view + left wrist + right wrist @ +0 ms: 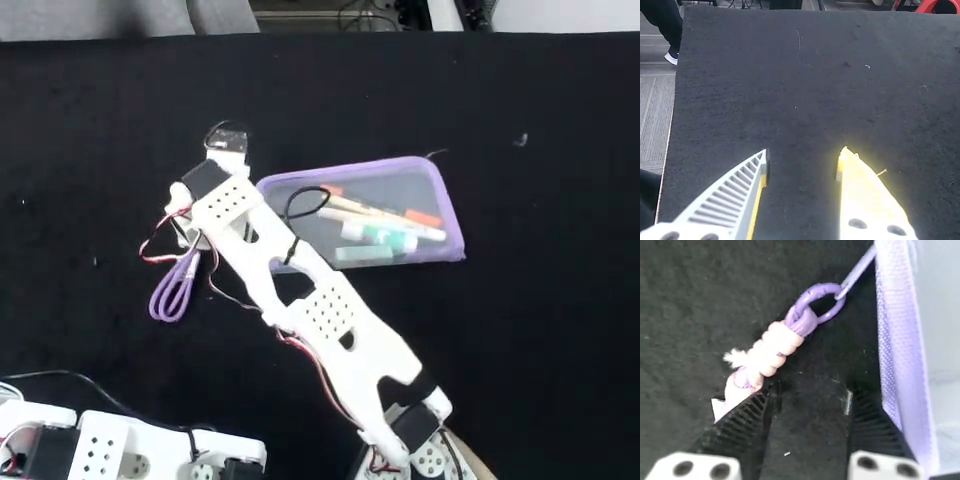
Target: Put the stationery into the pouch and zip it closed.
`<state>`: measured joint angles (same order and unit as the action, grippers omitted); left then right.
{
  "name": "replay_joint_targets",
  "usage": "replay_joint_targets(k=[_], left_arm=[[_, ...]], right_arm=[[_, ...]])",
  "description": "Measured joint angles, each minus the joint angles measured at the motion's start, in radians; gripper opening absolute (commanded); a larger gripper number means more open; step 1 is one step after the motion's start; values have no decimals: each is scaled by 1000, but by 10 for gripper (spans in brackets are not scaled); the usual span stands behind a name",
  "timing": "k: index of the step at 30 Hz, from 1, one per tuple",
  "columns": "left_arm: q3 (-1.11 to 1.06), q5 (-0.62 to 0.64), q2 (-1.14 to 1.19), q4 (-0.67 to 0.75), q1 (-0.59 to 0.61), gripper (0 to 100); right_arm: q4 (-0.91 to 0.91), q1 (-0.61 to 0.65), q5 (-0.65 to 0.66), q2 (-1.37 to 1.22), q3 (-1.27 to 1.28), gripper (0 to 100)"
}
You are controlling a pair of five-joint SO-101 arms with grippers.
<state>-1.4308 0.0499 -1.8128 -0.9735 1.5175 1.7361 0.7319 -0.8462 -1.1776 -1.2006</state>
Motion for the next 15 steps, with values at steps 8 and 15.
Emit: replay_joint_targets(k=[8, 15], left_arm=[[0, 0, 0, 0, 0, 232], [0, 0, 0, 0, 0, 232]], right_arm=[[0, -25, 0, -3, -118, 205], [0, -26, -17, -3, -305, 206]])
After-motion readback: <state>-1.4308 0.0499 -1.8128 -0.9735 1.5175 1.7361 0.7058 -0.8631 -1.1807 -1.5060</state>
